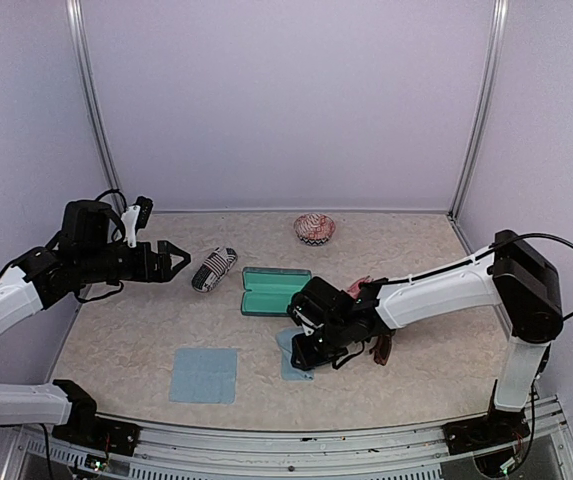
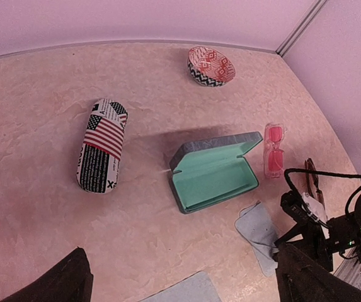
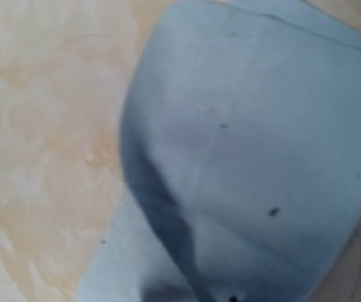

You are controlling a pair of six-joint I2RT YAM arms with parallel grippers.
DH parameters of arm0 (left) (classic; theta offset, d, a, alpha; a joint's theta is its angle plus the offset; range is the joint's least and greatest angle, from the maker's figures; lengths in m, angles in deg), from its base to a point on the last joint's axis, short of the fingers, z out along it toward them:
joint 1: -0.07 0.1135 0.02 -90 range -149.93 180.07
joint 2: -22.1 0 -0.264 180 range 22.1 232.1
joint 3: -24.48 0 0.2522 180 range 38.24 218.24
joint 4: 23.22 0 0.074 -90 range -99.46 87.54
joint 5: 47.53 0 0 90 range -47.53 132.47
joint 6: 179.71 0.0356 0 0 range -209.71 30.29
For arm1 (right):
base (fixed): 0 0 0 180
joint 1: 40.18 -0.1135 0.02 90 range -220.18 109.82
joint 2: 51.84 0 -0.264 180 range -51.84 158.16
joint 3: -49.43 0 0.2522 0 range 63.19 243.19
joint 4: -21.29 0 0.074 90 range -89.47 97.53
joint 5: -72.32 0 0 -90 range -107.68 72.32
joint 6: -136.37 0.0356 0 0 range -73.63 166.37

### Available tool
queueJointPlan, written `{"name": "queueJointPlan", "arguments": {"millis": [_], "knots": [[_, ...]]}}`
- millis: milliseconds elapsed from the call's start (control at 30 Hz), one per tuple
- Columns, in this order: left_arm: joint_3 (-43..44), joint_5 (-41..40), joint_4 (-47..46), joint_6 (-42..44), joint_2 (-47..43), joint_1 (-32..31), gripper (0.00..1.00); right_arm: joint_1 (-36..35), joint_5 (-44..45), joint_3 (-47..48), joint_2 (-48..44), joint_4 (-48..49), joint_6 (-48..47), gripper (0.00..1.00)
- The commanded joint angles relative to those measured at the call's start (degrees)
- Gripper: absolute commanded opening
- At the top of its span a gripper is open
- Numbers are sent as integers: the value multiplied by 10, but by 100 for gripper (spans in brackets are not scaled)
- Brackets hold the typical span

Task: Organize the sunglasses
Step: Fold the glasses cleaning cloth at the center of the board.

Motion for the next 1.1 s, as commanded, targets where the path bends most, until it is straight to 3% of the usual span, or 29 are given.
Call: {"name": "queueJointPlan", "arguments": {"millis": [0, 800, 1067], "knots": [[-5, 3, -5, 1, 2, 3, 99, -12, -21, 18, 10, 3, -20, 31], [-7, 9, -6, 1, -5, 3, 99, -38, -53, 33, 7, 22, -49, 27], [-8, 13, -6, 0, -7, 3, 99, -38, 46, -12, -56, -15, 3, 29]]}}
